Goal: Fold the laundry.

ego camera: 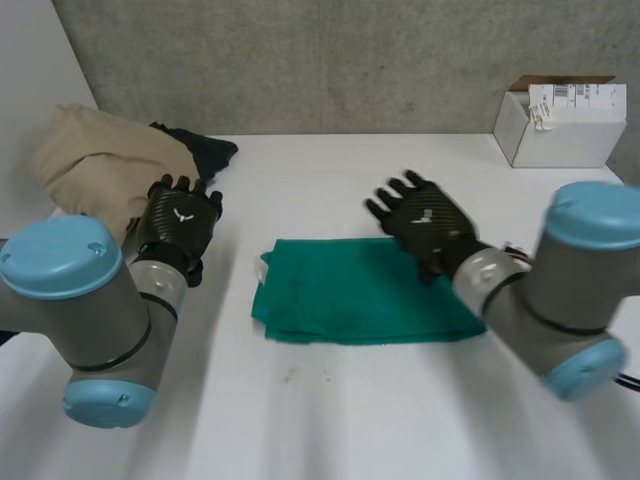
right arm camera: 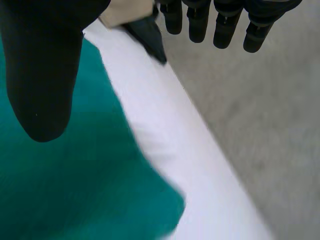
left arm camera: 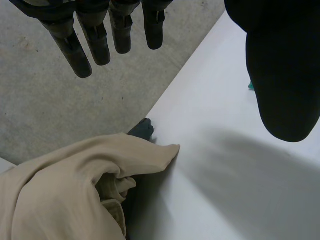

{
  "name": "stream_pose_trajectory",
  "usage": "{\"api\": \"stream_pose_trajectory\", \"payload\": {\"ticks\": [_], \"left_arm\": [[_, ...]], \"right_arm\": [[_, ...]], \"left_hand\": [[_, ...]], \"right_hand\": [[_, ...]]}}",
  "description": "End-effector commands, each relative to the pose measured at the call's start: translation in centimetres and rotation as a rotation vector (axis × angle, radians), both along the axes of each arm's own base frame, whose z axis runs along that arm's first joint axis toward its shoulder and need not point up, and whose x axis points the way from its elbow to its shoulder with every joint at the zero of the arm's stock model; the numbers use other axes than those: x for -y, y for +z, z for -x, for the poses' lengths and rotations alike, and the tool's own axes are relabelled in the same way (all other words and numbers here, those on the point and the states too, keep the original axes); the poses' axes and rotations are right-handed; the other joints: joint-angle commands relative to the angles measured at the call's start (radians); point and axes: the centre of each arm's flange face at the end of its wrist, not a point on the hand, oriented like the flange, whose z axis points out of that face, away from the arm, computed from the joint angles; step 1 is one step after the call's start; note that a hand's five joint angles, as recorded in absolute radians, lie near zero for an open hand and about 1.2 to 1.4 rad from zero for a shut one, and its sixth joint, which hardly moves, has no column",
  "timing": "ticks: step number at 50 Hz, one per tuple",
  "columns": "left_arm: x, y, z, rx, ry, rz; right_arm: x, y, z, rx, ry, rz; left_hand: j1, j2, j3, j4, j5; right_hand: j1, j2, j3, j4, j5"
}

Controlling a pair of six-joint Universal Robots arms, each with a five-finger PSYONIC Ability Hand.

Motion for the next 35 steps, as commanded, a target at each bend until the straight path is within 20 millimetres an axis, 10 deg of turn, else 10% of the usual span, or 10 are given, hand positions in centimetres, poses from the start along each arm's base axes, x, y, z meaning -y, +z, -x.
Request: {"api": "stream_pose_trajectory", "payload": {"ticks": [1, 3, 8, 11, 15, 22, 31, 34, 35], "left_arm": [[-0.2, -0.1, 0.2, 0.001, -0.006, -0.002], [-0.2, -0.1, 0.2, 0.002, -0.008, -0.004], [-0.4, -0.2, 0.2, 0.004, -0.009, -0.008], [-0.4, -0.1, 0.2, 0.003, -0.008, -0.005], [-0.5, 0.4, 0.1, -0.003, -0.006, 0.006], [-0.3, 1.8, -0.3, -0.022, 0.006, 0.041], [-0.4, 1.9, -0.8, -0.028, 0.024, 0.03], [-0.4, 1.9, -0.8, -0.048, 0.025, 0.024], [-0.4, 2.0, -0.6, -0.063, 0.021, 0.024]], "right_arm": [[0.1, -2.9, 6.3, -0.048, -0.121, -0.361], [0.3, -3.7, 6.9, -0.079, -0.132, -0.388], [1.2, -4.1, 7.4, -0.153, -0.172, -0.329], [2.5, -3.4, 7.6, -0.147, -0.234, -0.258], [3.6, -1.6, 6.9, -0.163, -0.278, -0.117], [-1.5, 2.0, -1.7, -0.107, 0.012, 0.077], [-8.8, -4.2, -7.9, -0.168, 0.427, 0.054], [-8.6, -3.7, -8.1, -0.148, 0.422, 0.06], [-8.0, -2.9, -8.0, -0.123, 0.387, 0.054]], "left_hand": [[-0.028, -0.028, -0.037, -0.028, -0.049], [-0.028, -0.028, -0.037, -0.028, -0.049], [-0.028, -0.028, -0.037, -0.028, -0.049], [-0.028, -0.028, -0.037, -0.028, -0.049], [-0.028, -0.028, -0.037, -0.028, -0.049], [-0.028, -0.028, -0.037, -0.028, -0.049], [-0.028, -0.028, -0.037, -0.028, -0.049], [-0.028, -0.028, -0.037, -0.028, -0.049], [-0.028, -0.028, -0.037, -0.028, -0.049]], "right_hand": [[0.017, 0.023, 0.022, 0.022, -0.013], [0.017, 0.023, 0.022, 0.022, -0.013], [1.235, 1.241, 1.24, 1.24, 1.205], [1.239, 1.245, 1.244, 1.244, 1.209], [1.239, 1.245, 1.244, 1.244, 1.209], [1.239, 1.245, 1.244, 1.244, 1.209], [1.239, 1.245, 1.244, 1.244, 1.209], [0.63, 0.635, 0.634, 0.634, 0.599], [0.017, 0.023, 0.022, 0.022, -0.013]]}}
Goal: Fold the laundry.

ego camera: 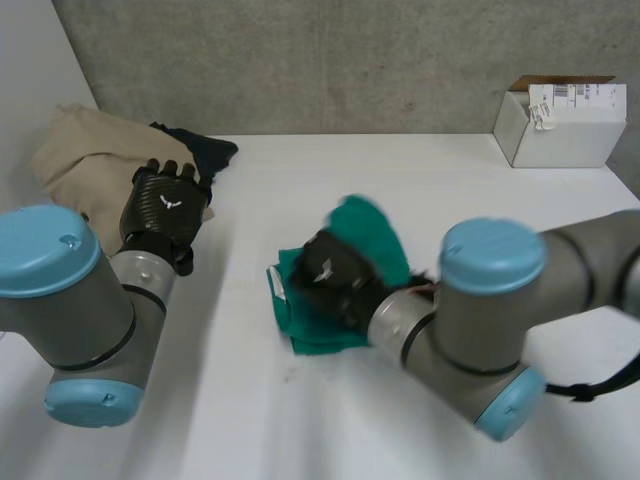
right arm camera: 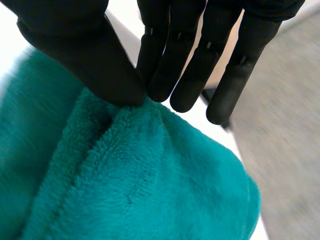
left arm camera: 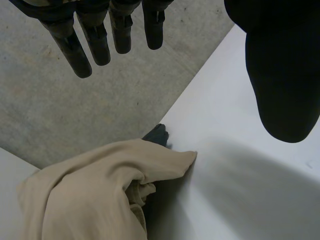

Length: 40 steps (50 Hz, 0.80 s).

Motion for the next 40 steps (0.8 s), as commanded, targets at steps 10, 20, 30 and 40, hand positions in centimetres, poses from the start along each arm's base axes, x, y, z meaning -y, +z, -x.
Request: {"api": "stream_pose_trajectory", "payload": {"ticks": [10, 20, 30, 40], "left_arm": [[-1.3, 2.2, 4.0, -0.142, -0.115, 0.039], [-4.8, 1.1, 12.4, -0.254, -0.378, -0.064], [-3.5, -3.9, 14.5, -0.237, -0.377, -0.248], [-2.2, -6.4, 11.2, -0.128, -0.155, -0.324]], "right_arm": [[6.8, 6.5, 6.1, 0.441, -0.341, -0.36], [10.1, 4.5, 10.6, 0.453, -0.609, -0.639], [11.8, 3.3, 11.0, 0.454, -0.713, -0.614], [11.1, 2.8, 7.5, 0.428, -0.61, -0.631]], "left_hand": [[-0.028, -0.028, -0.037, -0.028, -0.049], [-0.027, -0.027, -0.036, -0.027, -0.048], [-0.018, -0.018, -0.027, -0.019, -0.039], [-0.024, -0.024, -0.033, -0.024, -0.045]], "right_hand": [[-0.928, -0.935, -0.937, -0.937, -0.955], [-0.928, -0.935, -0.937, -0.937, -0.955], [-0.928, -0.935, -0.937, -0.937, -0.955], [-0.928, -0.935, -0.937, -0.937, -0.955]]}}
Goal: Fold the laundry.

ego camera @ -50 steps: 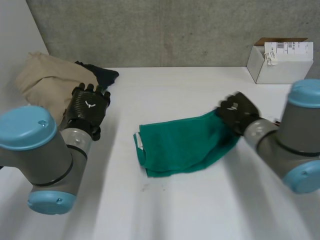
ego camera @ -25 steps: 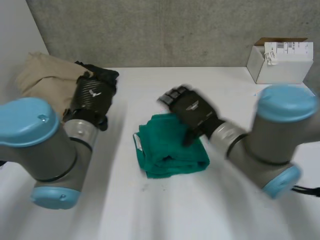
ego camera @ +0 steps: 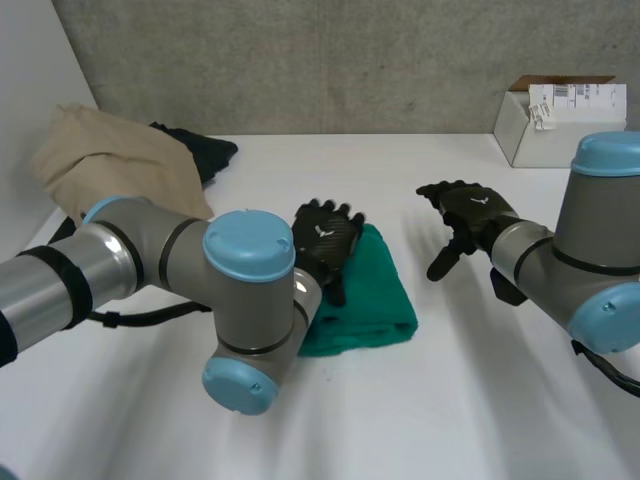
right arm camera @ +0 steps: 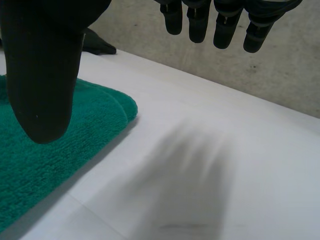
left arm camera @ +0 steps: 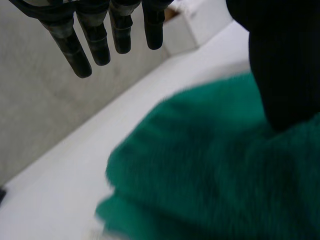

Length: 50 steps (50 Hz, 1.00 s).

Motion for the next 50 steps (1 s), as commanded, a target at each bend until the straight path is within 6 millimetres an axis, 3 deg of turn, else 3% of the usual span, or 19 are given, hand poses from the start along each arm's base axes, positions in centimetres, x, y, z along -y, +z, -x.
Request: {"api": "stream_pose_trajectory", "payload": {"ticks": [1, 5, 10, 18, 23, 25, 33, 37, 41, 50], "left_arm": [[0.6, -1.1, -2.7, 0.112, 0.135, -0.037], [0.3, -1.6, -3.8, 0.187, 0.156, -0.042], [-0.7, -1.2, -4.4, 0.244, 0.141, -0.027], [-1.2, -1.7, -5.6, 0.324, 0.176, -0.019], [-1.3, -1.5, -5.4, 0.322, 0.168, -0.012], [-1.2, -0.8, -5.4, 0.308, 0.169, -0.002], [-1.3, 5.6, -5.3, 0.17, 0.16, 0.109], [-1.9, 7.9, -5.3, 0.113, 0.093, 0.137], [-2.1, 8.8, -6.2, 0.09, 0.026, 0.136], [-2.3, 7.2, -7.1, 0.045, -0.092, 0.031]], "right_arm": [[-1.4, -0.4, -3.4, 0.014, 0.119, -0.005], [-2.8, -1.2, -5.4, 0.022, 0.232, -0.064], [-2.6, -3.1, -6.4, 0.007, 0.266, -0.109], [-2.2, -4.8, -5.9, -0.106, 0.231, -0.104], [-2.5, -4.6, -5.6, -0.165, 0.237, -0.088], [-2.6, -4.3, -5.5, -0.168, 0.231, -0.089], [-4.8, 0.5, -3.8, -0.064, 0.175, -0.024], [-5.6, -0.3, -2.6, 0.016, 0.108, -0.038], [-6.8, -1.9, -0.9, 0.042, 0.066, -0.129], [-8.7, -4.3, -1.3, 0.087, 0.126, -0.241]], "left_hand": [[-0.027, -0.027, -0.036, -0.027, -0.048], [-0.027, -0.027, -0.036, -0.027, -0.048], [-0.024, -0.024, -0.033, -0.025, -0.045], [-0.024, -0.024, -0.033, -0.025, -0.045], [-0.024, -0.024, -0.033, -0.025, -0.045], [-0.024, -0.024, -0.033, -0.025, -0.045], [-0.028, -0.028, -0.037, -0.028, -0.049], [-0.028, -0.028, -0.037, -0.028, -0.049], [-0.028, -0.028, -0.037, -0.028, -0.049], [-0.024, -0.024, -0.033, -0.025, -0.045]], "right_hand": [[0.017, 0.023, 0.022, 0.022, -0.013], [0.017, 0.023, 0.022, 0.022, -0.013], [0.017, 0.023, 0.022, 0.022, -0.013], [0.017, 0.023, 0.022, 0.022, -0.013], [0.017, 0.023, 0.022, 0.022, -0.013], [0.017, 0.023, 0.022, 0.022, -0.013], [0.017, 0.023, 0.022, 0.022, -0.013], [0.017, 0.023, 0.022, 0.022, -0.013], [0.017, 0.023, 0.022, 0.022, -0.013], [0.017, 0.023, 0.022, 0.022, -0.013]]}}
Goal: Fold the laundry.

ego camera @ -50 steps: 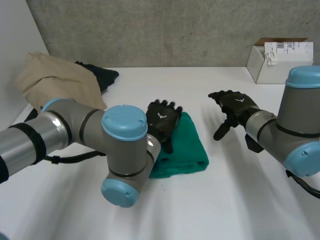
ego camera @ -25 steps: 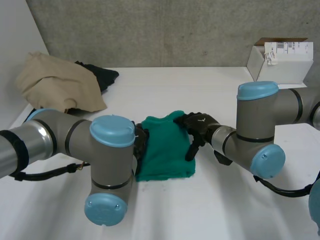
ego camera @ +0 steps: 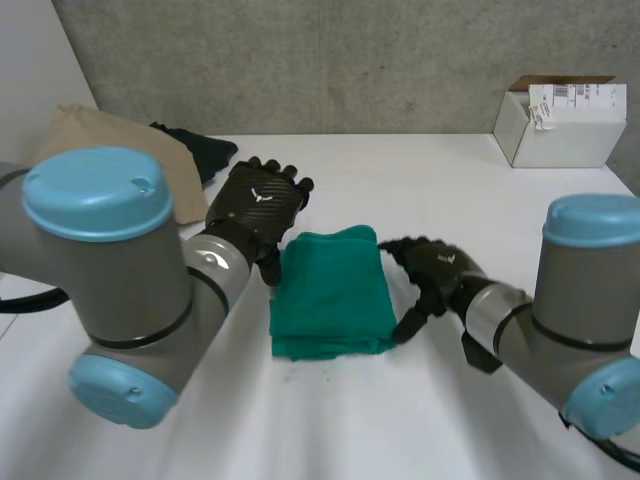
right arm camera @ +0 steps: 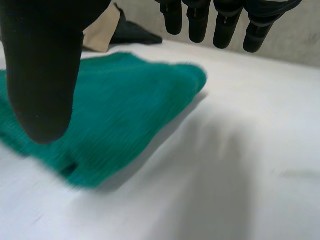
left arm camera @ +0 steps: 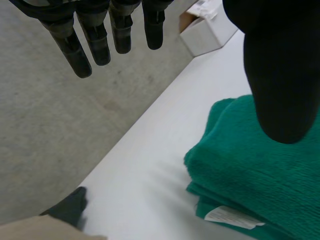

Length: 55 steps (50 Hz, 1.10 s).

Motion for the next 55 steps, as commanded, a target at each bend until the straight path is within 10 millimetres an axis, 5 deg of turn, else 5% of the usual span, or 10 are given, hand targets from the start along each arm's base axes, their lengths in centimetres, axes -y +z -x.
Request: {"api": "stream_pose_trajectory", "payload": {"ticks": [1, 21, 26, 33, 37, 42, 46, 49, 55], "left_arm": [[-0.6, -1.6, -0.5, -0.035, -0.099, -0.106], [-1.2, -2.1, -1.1, -0.067, -0.146, -0.163], [-1.2, -2.2, -1.1, -0.066, -0.146, -0.165], [-0.9, -2.0, -1.2, -0.071, -0.139, -0.157], [-0.8, -1.9, -1.2, -0.073, -0.138, -0.152], [-0.7, -1.6, -1.2, -0.08, -0.137, -0.143], [-0.5, -1.3, -1.2, -0.085, -0.135, -0.134], [-0.3, -1.1, -1.1, -0.091, -0.136, -0.121], [-0.2, -0.5, -0.7, -0.106, -0.142, -0.1]], "right_arm": [[-1.0, -1.9, -0.5, 0.046, 0.045, -0.083], [2.2, -5.5, -3.3, 0.111, 0.038, -0.096], [2.4, -4.9, -3.4, 0.114, 0.046, -0.074], [4.6, -3.1, -3.2, 0.124, -0.019, 0.025], [9.8, -1.9, 0.0, 0.123, -0.163, 0.122], [17.5, -1.5, 7.4, 0.098, -0.402, 0.206], [21.5, -1.2, 12.1, 0.076, -0.532, 0.277], [24.0, -1.6, 16.2, 0.054, -0.654, 0.307], [26.2, -3.0, 20.7, 0.028, -0.752, 0.283]], "left_hand": [[-0.024, -0.024, -0.033, -0.025, -0.045], [-0.018, -0.018, -0.027, -0.019, -0.039], [-0.018, -0.018, -0.027, -0.019, -0.039], [-0.018, -0.018, -0.027, -0.019, -0.039], [-0.021, -0.021, -0.03, -0.022, -0.042], [-0.021, -0.021, -0.03, -0.022, -0.042], [-0.021, -0.021, -0.03, -0.022, -0.042], [-0.021, -0.021, -0.03, -0.022, -0.042], [-0.021, -0.021, -0.03, -0.022, -0.042]], "right_hand": [[0.017, 0.023, 0.022, 0.022, -0.013], [0.403, 0.409, 0.408, 0.408, 0.373], [1.237, 1.242, 1.242, 1.241, 1.206], [1.239, 1.245, 1.244, 1.244, 1.209], [1.239, 1.245, 1.244, 1.244, 1.209], [1.239, 1.245, 1.244, 1.244, 1.209], [1.239, 1.245, 1.244, 1.244, 1.209], [1.239, 1.245, 1.244, 1.244, 1.209], [1.239, 1.245, 1.244, 1.244, 1.209]]}}
